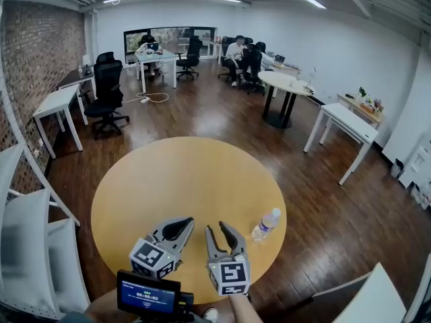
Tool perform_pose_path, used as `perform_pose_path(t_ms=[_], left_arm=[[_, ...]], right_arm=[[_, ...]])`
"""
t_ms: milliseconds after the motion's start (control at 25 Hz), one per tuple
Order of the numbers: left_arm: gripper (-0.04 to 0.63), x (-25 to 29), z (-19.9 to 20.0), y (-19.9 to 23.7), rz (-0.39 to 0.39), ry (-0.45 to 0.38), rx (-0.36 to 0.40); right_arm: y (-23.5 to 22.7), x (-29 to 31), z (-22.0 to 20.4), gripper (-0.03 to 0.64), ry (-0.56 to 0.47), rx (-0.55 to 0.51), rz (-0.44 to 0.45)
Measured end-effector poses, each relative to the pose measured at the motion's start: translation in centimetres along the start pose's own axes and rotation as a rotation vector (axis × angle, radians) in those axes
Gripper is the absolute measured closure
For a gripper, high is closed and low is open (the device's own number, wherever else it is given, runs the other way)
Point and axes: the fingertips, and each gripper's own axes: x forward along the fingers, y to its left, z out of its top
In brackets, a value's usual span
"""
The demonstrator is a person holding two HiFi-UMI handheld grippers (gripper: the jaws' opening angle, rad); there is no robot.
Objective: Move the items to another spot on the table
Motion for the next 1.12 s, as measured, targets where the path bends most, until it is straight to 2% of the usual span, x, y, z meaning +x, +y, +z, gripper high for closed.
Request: perform_pose_path(t_ms=[320,840,920,1120], left_arm=[[0.591,4.7,-1.1,-5.5,-0.083,0.015,-0.027],[0.591,11.3,-3.3,-13.2,-0.208,0.033,-0.051],[0.591,11.9,-3.5,-13.4,-0.206,0.024,-0.053],[0.591,12.9,-3.9,-12.9,-0.144,0.0,-0.058]], right_arm=[[-7.5,-4.0,-1.2,0.474,0.005,0.014,-0.134],[-16.3,-8.6,-5.1,0.408,0.065,0.026,-0.276],[-17.2,-8.5,-6.0,0.403,0.079,0.041,-0.285],[-19.3,-7.5,-9.0,0.33,0.129,0.072,-0.272]])
